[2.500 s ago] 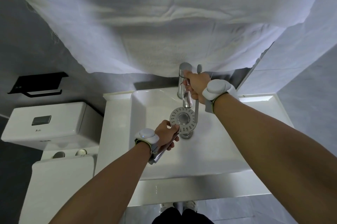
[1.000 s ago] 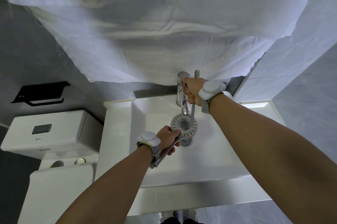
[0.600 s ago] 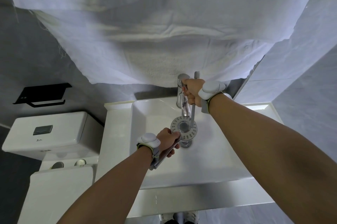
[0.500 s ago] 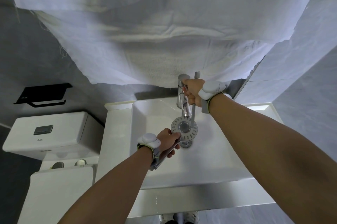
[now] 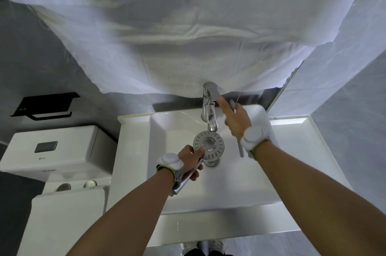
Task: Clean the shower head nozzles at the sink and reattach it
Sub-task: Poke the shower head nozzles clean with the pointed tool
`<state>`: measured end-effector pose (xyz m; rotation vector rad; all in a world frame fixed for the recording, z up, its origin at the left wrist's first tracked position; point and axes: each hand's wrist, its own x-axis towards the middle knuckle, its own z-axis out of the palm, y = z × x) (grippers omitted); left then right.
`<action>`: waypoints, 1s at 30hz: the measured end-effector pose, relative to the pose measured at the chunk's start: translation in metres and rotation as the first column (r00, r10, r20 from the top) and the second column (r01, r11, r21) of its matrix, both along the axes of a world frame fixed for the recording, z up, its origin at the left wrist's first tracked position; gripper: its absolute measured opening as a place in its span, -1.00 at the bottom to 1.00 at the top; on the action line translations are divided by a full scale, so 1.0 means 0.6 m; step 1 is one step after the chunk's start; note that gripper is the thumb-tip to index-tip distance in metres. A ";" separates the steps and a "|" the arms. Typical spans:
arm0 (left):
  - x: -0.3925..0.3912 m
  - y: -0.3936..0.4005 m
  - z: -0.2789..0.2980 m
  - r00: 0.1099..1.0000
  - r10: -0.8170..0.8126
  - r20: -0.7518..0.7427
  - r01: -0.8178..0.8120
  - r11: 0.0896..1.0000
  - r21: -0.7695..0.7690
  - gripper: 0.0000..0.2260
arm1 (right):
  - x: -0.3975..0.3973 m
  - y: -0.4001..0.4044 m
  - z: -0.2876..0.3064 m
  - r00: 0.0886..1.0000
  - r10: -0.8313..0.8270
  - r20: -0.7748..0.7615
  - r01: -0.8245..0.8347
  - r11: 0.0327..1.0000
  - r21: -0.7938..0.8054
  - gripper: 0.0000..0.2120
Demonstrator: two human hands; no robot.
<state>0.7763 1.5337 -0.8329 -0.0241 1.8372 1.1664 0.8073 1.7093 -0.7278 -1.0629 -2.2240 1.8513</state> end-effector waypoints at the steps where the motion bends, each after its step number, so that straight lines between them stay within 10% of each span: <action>1: 0.000 0.001 0.001 1.000 0.007 0.005 -0.007 1.000 0.013 -0.68 | 0.023 0.000 -0.022 0.999 -0.028 0.017 0.028 1.000 0.000 -0.21; 8: 0.010 0.004 -0.015 1.000 -0.015 -0.020 0.014 0.999 -0.042 -0.69 | 0.079 0.001 -0.156 0.977 0.026 0.212 -0.029 1.000 0.010 -0.81; 16: 0.015 0.007 -0.010 0.994 -0.078 -0.079 0.072 0.995 -0.073 -0.68 | 0.048 0.010 -0.159 0.944 0.211 0.255 -0.295 0.887 0.356 -0.84; 30: 0.008 0.019 -0.038 0.993 -0.081 -0.087 0.077 0.996 -0.052 -0.72 | 0.023 -0.003 -0.165 0.976 0.072 0.208 -0.110 0.977 0.180 -0.91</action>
